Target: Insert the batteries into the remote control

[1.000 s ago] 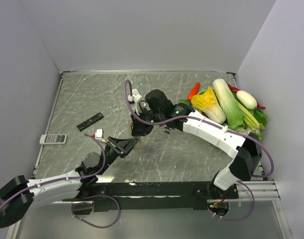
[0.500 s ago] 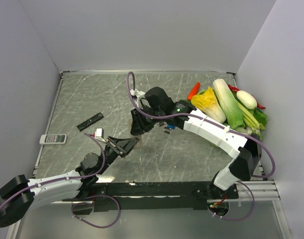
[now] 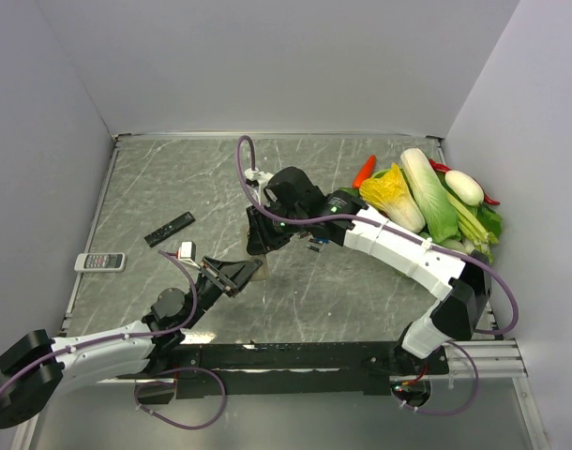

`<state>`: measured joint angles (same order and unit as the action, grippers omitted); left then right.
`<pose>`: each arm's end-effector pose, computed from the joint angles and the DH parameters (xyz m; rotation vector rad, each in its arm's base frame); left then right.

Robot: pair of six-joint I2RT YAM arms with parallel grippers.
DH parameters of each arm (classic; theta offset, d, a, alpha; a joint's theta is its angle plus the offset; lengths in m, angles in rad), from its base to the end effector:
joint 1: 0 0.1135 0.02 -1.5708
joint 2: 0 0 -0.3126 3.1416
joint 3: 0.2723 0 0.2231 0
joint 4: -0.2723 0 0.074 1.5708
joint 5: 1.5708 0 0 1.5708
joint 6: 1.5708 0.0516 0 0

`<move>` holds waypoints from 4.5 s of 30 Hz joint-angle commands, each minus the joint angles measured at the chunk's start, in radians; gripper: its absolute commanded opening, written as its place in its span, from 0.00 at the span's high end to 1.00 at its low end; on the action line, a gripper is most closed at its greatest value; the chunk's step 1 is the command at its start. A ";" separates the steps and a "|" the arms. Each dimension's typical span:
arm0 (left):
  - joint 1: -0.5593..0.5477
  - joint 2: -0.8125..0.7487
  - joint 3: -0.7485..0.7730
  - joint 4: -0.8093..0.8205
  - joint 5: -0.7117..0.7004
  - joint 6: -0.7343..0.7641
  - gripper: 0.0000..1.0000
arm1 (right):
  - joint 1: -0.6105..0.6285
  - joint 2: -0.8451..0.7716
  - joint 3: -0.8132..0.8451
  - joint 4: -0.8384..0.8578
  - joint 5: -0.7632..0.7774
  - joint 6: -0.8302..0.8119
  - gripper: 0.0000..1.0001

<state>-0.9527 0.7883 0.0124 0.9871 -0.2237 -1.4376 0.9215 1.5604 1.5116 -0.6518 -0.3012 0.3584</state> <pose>0.0769 -0.0884 0.2536 -0.6071 1.5177 -1.7966 0.1865 0.2709 0.3961 -0.8423 2.2935 0.9732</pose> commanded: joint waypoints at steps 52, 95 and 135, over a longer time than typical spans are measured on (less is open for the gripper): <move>-0.017 0.006 0.031 0.308 0.242 0.086 0.99 | 0.011 0.061 -0.214 0.302 0.043 0.011 0.91; 0.014 0.396 -0.037 0.243 0.152 0.108 0.99 | -0.150 -0.257 -0.749 0.705 -0.015 0.405 0.23; 0.284 -0.066 0.124 -0.486 0.466 0.382 0.18 | -0.098 -0.161 -0.516 0.386 -0.260 -0.490 1.00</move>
<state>-0.6861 0.6563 0.0948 0.3820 0.0669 -1.1065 0.8074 1.3975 0.9360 -0.2695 -0.5106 -0.0166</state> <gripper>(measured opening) 0.838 0.290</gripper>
